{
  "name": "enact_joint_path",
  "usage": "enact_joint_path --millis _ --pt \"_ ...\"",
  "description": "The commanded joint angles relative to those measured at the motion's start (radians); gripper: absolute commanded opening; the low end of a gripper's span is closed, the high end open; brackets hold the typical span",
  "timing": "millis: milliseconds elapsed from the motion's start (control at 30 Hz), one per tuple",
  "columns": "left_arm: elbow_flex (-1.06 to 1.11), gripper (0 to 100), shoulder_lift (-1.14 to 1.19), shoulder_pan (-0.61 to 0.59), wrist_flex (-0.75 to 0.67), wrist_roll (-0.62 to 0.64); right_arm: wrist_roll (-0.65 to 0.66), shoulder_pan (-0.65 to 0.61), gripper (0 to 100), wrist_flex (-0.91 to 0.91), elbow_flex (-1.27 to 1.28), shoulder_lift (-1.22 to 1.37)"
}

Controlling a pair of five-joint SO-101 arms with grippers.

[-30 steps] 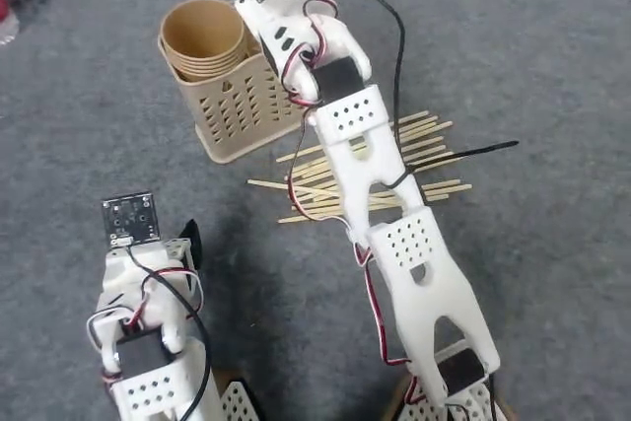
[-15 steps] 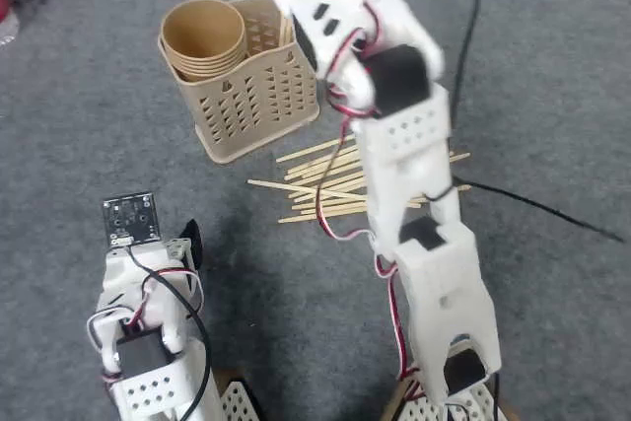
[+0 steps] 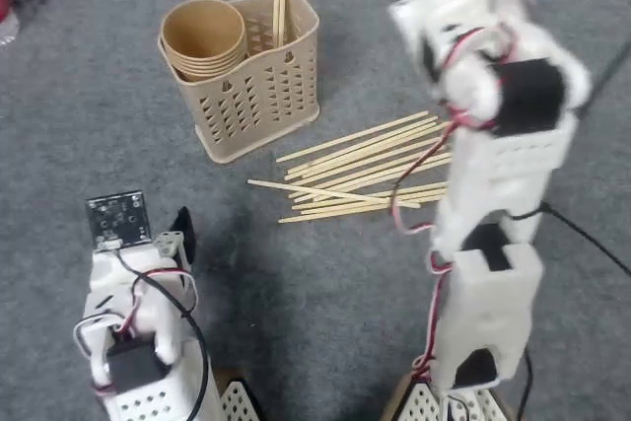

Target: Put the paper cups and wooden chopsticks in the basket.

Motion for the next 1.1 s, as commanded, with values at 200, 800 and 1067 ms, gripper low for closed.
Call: enact_joint_path --millis 200,800,1067 --pt "-0.317 24 0.011 0.276 0.178 -0.259 0.003 0.151 11.7 0.039 0.560 -0.188" --pt "-1.059 24 1.208 0.818 0.245 -0.694 -0.006 0.493 6.1 -0.194 1.286 -0.352" --pt "-1.064 24 1.525 0.819 -0.003 -0.812 -0.195 0.473 6.1 -0.697 1.864 -0.363"
